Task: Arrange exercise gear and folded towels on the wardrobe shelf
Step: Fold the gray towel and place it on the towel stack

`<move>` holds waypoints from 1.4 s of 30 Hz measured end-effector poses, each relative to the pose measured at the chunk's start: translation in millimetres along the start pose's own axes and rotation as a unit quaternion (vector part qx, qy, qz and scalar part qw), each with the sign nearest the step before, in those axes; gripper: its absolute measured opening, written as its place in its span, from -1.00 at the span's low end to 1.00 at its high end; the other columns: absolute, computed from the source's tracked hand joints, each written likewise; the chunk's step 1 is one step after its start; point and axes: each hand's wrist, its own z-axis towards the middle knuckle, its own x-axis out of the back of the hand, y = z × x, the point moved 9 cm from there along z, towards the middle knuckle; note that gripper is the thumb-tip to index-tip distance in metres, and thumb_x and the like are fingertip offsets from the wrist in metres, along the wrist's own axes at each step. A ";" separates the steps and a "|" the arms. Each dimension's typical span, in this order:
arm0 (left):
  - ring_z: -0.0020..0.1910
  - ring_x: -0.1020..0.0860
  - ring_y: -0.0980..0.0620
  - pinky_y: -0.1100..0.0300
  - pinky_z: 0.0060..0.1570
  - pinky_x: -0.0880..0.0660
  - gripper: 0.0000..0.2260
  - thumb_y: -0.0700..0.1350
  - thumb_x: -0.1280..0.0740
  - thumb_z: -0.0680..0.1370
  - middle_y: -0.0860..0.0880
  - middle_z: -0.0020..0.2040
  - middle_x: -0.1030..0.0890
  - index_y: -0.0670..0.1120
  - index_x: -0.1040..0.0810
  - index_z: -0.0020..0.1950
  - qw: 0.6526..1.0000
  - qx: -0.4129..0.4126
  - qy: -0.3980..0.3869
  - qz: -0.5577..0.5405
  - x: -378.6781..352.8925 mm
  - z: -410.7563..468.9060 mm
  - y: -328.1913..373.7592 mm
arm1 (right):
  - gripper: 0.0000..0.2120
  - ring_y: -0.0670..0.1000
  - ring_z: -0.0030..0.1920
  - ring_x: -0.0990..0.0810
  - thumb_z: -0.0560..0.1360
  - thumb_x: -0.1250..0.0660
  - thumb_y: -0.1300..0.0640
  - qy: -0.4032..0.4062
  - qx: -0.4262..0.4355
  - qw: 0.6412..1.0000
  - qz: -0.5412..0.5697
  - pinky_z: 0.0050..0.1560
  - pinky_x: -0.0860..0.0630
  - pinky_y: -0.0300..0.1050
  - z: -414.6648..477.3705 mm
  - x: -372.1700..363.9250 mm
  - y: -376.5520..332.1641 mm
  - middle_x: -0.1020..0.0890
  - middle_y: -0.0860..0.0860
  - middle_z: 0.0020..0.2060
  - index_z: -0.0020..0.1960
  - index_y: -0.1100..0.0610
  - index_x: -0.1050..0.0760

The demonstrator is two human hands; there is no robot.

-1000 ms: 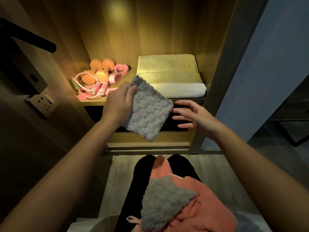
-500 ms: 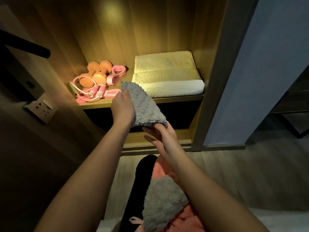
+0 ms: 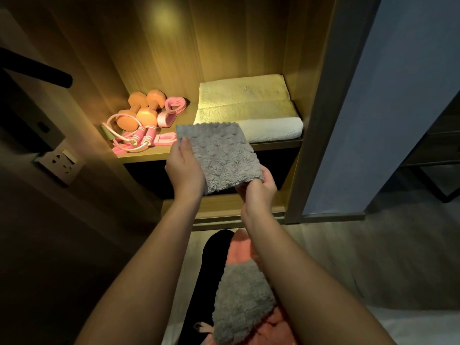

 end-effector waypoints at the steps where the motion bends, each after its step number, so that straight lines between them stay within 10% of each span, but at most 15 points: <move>1: -0.36 -0.33 0.09 0.12 -0.30 -0.29 -0.66 0.03 -0.11 0.67 0.00 -0.37 -0.37 -0.06 -0.39 -0.25 1.000 0.015 0.017 0.005 3.0 -1.5 -6.2 | -0.57 0.02 -0.07 -0.63 0.48 -0.11 0.45 0.001 -0.005 1.000 0.008 -0.17 -0.59 -0.17 0.6 0.5 0.4 -0.67 0.05 -0.05 -0.02 0.00 -0.59; 7: -0.38 -0.31 0.12 0.15 -0.30 -0.26 -0.67 0.07 -0.11 0.66 0.03 -0.36 -0.35 -0.03 -0.39 -0.25 0.999 0.052 -0.010 0.004 -0.3 0.0 -20.0 | -0.70 0.09 -0.04 -0.70 0.57 -0.20 0.39 -0.163 -0.108 0.979 0.052 -0.09 -0.65 0.01 -0.9 -9.8 11.5 -0.69 0.11 0.02 0.12 0.09 -0.59; 12: -0.15 -0.49 -0.02 0.00 -0.11 -0.44 -0.64 0.06 -0.10 0.67 -0.22 -0.16 -0.52 -0.19 -0.49 -0.05 0.993 0.016 -0.112 -0.012 -6.6 6.6 -10.1 | -0.17 0.17 0.28 -0.52 0.31 -0.56 0.17 -0.452 -0.210 0.865 0.061 0.33 -0.39 0.27 -37.7 -3.9 4.3 -0.45 0.18 0.39 0.49 0.13 -0.27; 18: -0.34 -0.35 0.07 0.09 -0.30 -0.28 -0.66 0.05 -0.12 0.67 -0.04 -0.33 -0.39 -0.15 -0.39 -0.19 0.982 -0.055 -0.169 0.062 -19.2 -8.4 5.5 | -0.54 0.08 0.18 -0.62 0.53 -0.33 -0.07 -0.229 -0.106 0.957 -0.141 0.20 -0.55 0.06 -3.7 -1.5 -11.0 -0.60 0.14 0.23 0.33 0.17 -0.47; 24: -0.39 -0.29 0.10 0.13 -0.37 -0.22 -0.64 0.01 -0.13 0.67 0.01 -0.36 -0.37 -0.09 -0.32 -0.30 0.982 -0.036 -0.098 0.157 -13.9 -9.0 -5.7 | -0.69 -0.22 -0.43 -0.31 0.65 -0.17 0.05 -0.091 0.242 0.906 -0.336 -0.37 -0.24 -0.28 -4.1 -1.3 -60.8 -0.34 -0.08 -0.38 -0.27 0.06 -0.29; 28: -0.34 -0.31 0.09 0.13 -0.32 -0.25 -0.67 0.02 -0.11 0.67 0.02 -0.32 -0.37 -0.14 -0.38 -0.21 0.983 -0.010 -0.127 0.131 -16.6 3.3 -21.8 | -0.70 -0.25 -0.38 -0.33 0.63 -0.18 -0.04 -0.178 0.194 0.898 -0.353 -0.34 -0.27 -0.35 12.5 -13.0 -52.7 -0.40 -0.07 -0.33 -0.16 0.14 -0.42; 36: -0.36 -0.31 0.10 0.14 -0.36 -0.24 -0.68 0.01 -0.08 0.68 0.01 -0.30 -0.39 -0.09 -0.35 -0.22 0.983 -0.009 -0.095 0.155 -47.2 43.2 -33.7 | -0.63 -0.12 -0.41 -0.29 0.67 -0.09 0.01 -0.090 0.272 0.849 -0.445 -0.44 -0.28 -0.40 64.4 -57.3 -77.8 -0.37 -0.05 -0.39 -0.30 0.04 -0.25; 42: -0.35 -0.36 0.03 0.07 -0.35 -0.24 -0.64 0.01 -0.05 0.66 -0.04 -0.32 -0.41 -0.13 -0.38 -0.24 0.977 0.050 -0.148 0.145 -94.9 118.5 -55.4 | -0.62 -0.07 -0.27 -0.44 0.66 -0.05 -0.10 -0.146 0.177 0.864 -0.448 -0.22 -0.37 -0.14 141.6 -105.1 -70.0 -0.47 -0.05 -0.29 -0.23 0.06 -0.37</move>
